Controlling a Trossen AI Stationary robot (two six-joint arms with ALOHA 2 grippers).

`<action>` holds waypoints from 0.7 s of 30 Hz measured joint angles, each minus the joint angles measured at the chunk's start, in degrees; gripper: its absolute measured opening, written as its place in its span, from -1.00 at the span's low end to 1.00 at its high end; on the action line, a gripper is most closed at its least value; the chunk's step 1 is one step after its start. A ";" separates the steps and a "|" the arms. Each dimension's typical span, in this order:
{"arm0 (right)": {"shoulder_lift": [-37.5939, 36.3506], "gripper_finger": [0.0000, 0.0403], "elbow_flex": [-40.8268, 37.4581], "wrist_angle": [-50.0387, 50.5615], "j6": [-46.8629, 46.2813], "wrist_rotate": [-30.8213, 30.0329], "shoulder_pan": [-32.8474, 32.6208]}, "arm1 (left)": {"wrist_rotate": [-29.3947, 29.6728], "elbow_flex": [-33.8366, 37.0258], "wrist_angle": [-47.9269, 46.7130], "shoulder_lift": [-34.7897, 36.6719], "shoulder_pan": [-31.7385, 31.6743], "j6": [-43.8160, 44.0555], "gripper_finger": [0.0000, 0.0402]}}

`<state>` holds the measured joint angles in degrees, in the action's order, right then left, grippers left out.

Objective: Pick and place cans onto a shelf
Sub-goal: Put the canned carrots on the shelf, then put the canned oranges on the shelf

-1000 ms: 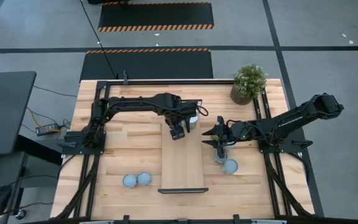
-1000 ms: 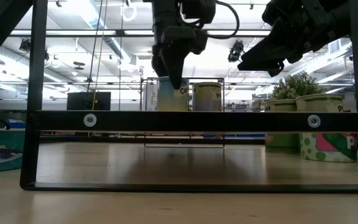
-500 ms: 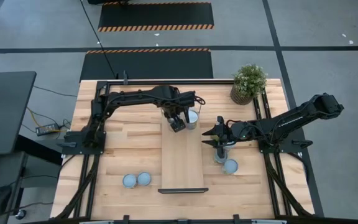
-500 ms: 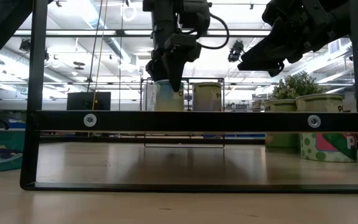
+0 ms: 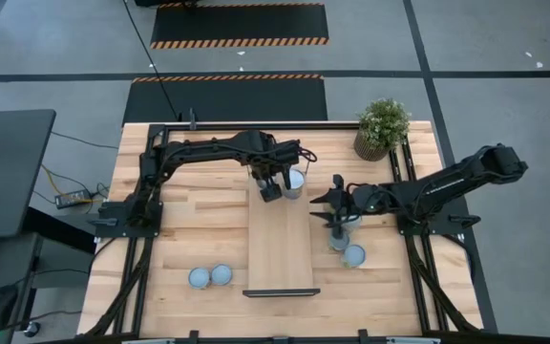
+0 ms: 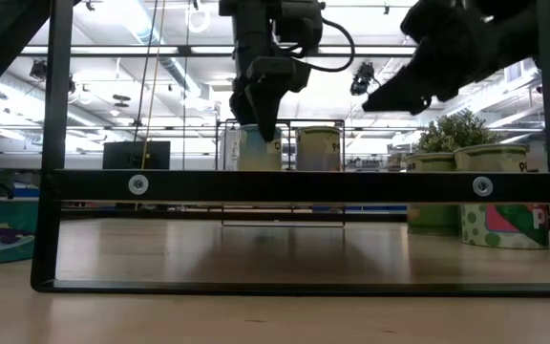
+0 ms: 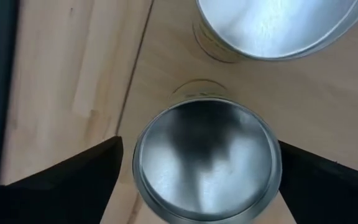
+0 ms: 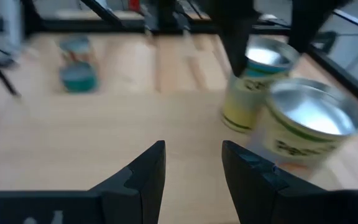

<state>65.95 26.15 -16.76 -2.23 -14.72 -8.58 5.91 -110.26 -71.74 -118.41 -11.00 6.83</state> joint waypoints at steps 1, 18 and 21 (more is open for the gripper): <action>0.60 -0.18 0.00 0.08 0.91 -0.50 0.63 | 0.59 -0.27 -0.16 0.00 0.13 -0.30 0.98; 9.91 -0.18 0.04 -4.74 2.35 -0.32 11.16 | 10.21 -1.22 3.71 1.01 4.09 -7.41 0.98; 10.69 -0.18 0.07 -5.80 2.57 -0.29 12.20 | 10.84 -1.29 4.62 1.53 4.17 -7.50 0.98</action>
<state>76.64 26.22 -22.57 0.33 -15.01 3.63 16.75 -111.55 -67.12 -116.88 -6.84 -0.67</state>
